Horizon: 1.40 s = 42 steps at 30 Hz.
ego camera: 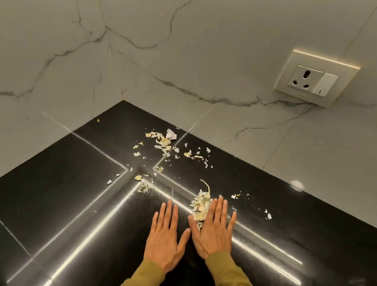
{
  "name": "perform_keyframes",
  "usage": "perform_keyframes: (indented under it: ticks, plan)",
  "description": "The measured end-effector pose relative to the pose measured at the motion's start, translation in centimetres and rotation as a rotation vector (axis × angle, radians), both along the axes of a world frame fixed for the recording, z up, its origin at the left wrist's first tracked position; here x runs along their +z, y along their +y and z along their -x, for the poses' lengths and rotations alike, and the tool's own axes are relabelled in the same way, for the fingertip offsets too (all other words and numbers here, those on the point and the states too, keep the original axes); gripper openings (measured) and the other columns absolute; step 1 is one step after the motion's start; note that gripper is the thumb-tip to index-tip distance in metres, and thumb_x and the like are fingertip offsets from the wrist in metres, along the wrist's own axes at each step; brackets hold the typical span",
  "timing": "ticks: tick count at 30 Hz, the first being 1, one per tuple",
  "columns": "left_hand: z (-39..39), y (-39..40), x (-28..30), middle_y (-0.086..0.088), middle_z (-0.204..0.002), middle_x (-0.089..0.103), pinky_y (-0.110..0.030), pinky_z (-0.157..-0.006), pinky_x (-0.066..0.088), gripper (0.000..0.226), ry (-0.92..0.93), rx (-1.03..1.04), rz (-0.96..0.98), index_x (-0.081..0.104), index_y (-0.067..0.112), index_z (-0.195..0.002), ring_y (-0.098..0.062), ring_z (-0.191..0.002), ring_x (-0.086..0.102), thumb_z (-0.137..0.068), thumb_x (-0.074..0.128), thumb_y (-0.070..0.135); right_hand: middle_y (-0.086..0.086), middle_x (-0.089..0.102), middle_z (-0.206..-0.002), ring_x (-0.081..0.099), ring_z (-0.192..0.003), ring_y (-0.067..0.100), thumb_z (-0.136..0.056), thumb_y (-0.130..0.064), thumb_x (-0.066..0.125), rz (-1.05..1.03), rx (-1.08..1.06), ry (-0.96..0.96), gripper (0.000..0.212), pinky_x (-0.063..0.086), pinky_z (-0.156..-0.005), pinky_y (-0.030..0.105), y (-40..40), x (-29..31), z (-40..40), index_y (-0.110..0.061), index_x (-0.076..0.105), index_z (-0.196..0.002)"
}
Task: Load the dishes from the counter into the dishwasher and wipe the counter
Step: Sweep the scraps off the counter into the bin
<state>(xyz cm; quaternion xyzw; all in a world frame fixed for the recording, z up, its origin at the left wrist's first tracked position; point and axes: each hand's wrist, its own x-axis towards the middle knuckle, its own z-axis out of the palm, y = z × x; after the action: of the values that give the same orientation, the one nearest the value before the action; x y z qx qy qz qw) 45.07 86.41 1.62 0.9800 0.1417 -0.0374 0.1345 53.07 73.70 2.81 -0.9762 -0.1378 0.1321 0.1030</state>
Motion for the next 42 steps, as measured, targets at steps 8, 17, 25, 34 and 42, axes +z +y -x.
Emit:
perform_keyframes:
  ticks: [8, 17, 25, 34, 42]
  plan:
    - [5.6, 11.7, -0.1, -0.006, -0.166, -0.003, -0.041, -0.125, 0.000, 0.110, -0.174, 0.299, 0.219, 0.016, 0.005, -0.157, -0.021, -0.153, -0.011, -0.082, 0.016, 0.085, 0.005, -0.011, -0.164, -0.019, -0.149, 0.013, -0.087, -0.079, 0.006, -0.186, -0.283, -0.147, 0.092, -0.003, -0.123, 0.043, -11.7, 0.4, 0.4, -0.017, -0.008, -0.153]
    - [-1.2, 20.9, -0.4, -0.007, -0.165, -0.014, -0.044, -0.126, -0.001, 0.105, -0.027, 0.341, -0.006, -0.002, 0.008, -0.158, -0.021, -0.152, -0.016, -0.085, -0.001, 0.083, 0.007, -0.020, -0.160, -0.022, -0.147, 0.019, -0.078, -0.081, -0.013, 0.028, -0.280, -0.079, 0.103, -0.014, -0.120, 0.044, -8.6, 0.2, -5.4, -0.011, -0.012, -0.153]
    - [-9.8, 14.5, 0.3, -0.009, -0.161, -0.028, -0.041, -0.123, -0.010, 0.096, 0.006, 0.003, 0.018, -0.019, 0.012, -0.154, -0.024, -0.149, -0.026, -0.086, -0.009, 0.080, 0.003, -0.025, -0.158, -0.025, -0.146, 0.016, -0.087, -0.075, -0.005, -0.052, 0.091, -0.028, 0.088, -0.018, -0.118, 0.038, 1.6, 0.6, -8.0, -0.016, -0.018, -0.151]
    - [-3.8, 6.8, 1.0, 0.007, -0.162, -0.026, -0.029, -0.123, -0.009, 0.079, -0.069, -0.283, 0.159, -0.014, 0.019, -0.156, -0.005, -0.149, -0.023, -0.095, -0.005, 0.068, -0.015, -0.013, -0.161, -0.017, -0.145, -0.005, -0.098, -0.066, 0.014, -0.353, 0.333, 0.113, 0.071, 0.000, -0.124, 0.035, 0.2, 1.0, -3.1, -0.029, -0.005, -0.155]
    - [6.1, 2.4, 0.4, -0.012, -0.166, 0.010, -0.033, -0.122, 0.002, 0.081, 0.075, -0.214, 0.116, 0.023, 0.006, -0.156, -0.023, -0.153, 0.000, -0.100, 0.017, 0.065, 0.000, 0.000, -0.165, -0.001, -0.152, 0.016, -0.095, -0.068, 0.024, -0.212, 0.020, -0.109, 0.083, 0.003, -0.122, 0.034, -5.8, -1.0, 6.9, -0.015, 0.008, -0.157]
